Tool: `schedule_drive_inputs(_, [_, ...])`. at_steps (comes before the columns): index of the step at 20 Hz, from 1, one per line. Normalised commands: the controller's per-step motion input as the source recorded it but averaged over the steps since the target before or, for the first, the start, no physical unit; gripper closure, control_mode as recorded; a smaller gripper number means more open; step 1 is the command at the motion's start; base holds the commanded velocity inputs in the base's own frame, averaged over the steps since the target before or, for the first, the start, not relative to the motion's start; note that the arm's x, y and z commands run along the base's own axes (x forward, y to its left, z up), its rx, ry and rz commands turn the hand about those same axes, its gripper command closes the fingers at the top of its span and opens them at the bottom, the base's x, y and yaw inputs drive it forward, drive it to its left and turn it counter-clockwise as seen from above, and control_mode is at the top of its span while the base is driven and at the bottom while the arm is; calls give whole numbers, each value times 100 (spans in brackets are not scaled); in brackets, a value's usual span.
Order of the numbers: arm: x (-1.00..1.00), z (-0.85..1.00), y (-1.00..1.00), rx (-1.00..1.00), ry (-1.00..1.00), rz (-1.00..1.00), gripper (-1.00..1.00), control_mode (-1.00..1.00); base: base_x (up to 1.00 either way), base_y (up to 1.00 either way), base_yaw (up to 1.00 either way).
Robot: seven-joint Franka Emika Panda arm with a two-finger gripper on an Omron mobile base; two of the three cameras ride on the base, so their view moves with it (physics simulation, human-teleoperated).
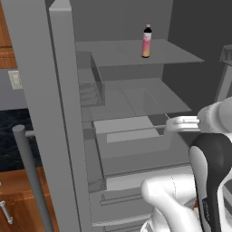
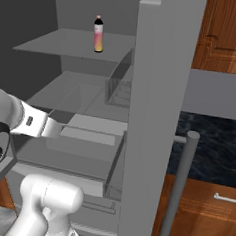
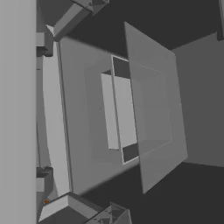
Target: Open the fridge, grab two sodas, and place both sodas inside the bowl with ice on the dining counter.
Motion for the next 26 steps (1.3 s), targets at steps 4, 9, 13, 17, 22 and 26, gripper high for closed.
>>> schedule_drive_inputs(4, [30,72,5,-1,-36,-3,-100,-100,0,0,0])
schedule_drive_inputs(9, [28,74,5,-3,-24,-2,-100,-100,0,0,0])
schedule_drive_inputs(13, [37,52,0,-1,-12,0,-100,-100,0,0,0])
schedule_drive_inputs(17, [38,44,0,0,-8,0,-100,-100,0,0,0])
schedule_drive_inputs(22, [37,30,0,0,-6,0,-100,-100,0,0,0])
schedule_drive_inputs(26, [42,14,0,0,-2,0,-100,-100,0,0,0])
